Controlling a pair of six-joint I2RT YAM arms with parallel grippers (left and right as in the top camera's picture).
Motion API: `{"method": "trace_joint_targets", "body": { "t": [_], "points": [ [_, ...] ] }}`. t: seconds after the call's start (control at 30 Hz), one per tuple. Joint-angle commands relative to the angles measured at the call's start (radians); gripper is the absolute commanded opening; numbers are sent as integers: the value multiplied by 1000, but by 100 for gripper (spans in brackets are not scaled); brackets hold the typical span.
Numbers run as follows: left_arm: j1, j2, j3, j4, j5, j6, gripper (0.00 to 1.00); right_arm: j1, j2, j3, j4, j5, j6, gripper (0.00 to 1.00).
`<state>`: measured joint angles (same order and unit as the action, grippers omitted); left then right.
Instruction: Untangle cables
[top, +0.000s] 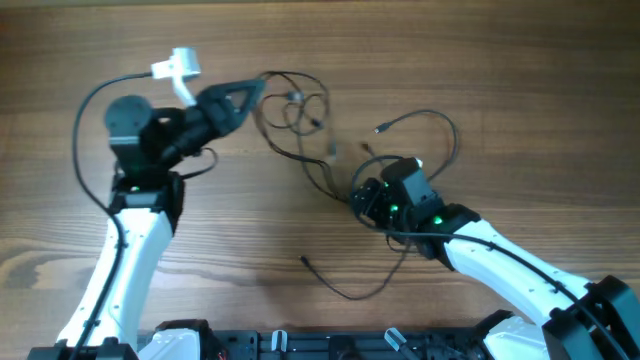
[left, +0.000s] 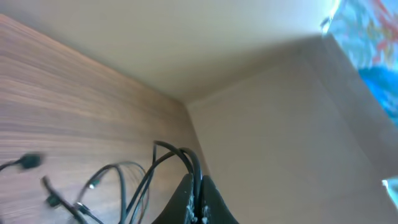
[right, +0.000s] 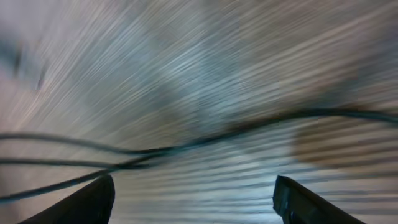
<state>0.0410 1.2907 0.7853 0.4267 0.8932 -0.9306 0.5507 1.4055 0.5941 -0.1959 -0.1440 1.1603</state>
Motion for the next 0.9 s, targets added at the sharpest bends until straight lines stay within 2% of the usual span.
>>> {"method": "trace_joint_targets", "body": {
  "t": [0.0, 0.1, 0.13, 0.17, 0.23, 0.3, 0.4, 0.47, 0.53, 0.57, 0.63, 0.7, 0.77, 0.83, 0.87],
  "points": [
    [98, -16, 17, 3, 122, -73, 5, -61, 10, 2, 31, -34, -35, 89],
    [106, -15, 17, -35, 158, -70, 9, -73, 10, 2, 226, -308, -293, 88],
    [98, -15, 17, -76, 158, -49, 9, -69, 10, 2, 360, -460, -348, 88],
    [82, -14, 17, -119, 156, -10, 8, -61, 10, 2, 509, -546, -344, 88],
    [56, -13, 17, -149, 153, 1, 6, -45, 10, 2, 640, -544, -339, 86],
    [22, -13, 17, -147, 151, 1, 6, -21, 11, 2, 704, -452, -339, 87],
    [-35, -13, 17, -148, 146, 7, 13, 10, 11, 2, 675, -313, -338, 88],
    [-64, -13, 17, -151, 145, 66, 32, 18, 11, 2, 611, -270, -338, 88],
    [-73, -13, 17, -209, 97, 163, 47, 16, 11, 2, 540, -254, -338, 89],
    [-73, -13, 17, -259, 45, 177, 56, 11, 11, 2, 512, -243, -338, 90],
    [-72, -13, 17, -412, -126, 187, 63, -14, 11, 2, 465, -229, -338, 98],
    [-74, -13, 17, -596, -303, 176, 68, -48, 11, 2, 440, -230, -337, 100],
    [-79, -7, 17, -717, -408, 128, 68, -71, 11, 2, 424, -228, -338, 100],
    [-99, 11, 17, -780, -480, 103, 65, -81, 11, 2, 402, -206, -338, 100],
    [-113, 26, 17, -784, -503, 104, 60, -81, 11, 2, 386, -179, -339, 100]
  ]
}}
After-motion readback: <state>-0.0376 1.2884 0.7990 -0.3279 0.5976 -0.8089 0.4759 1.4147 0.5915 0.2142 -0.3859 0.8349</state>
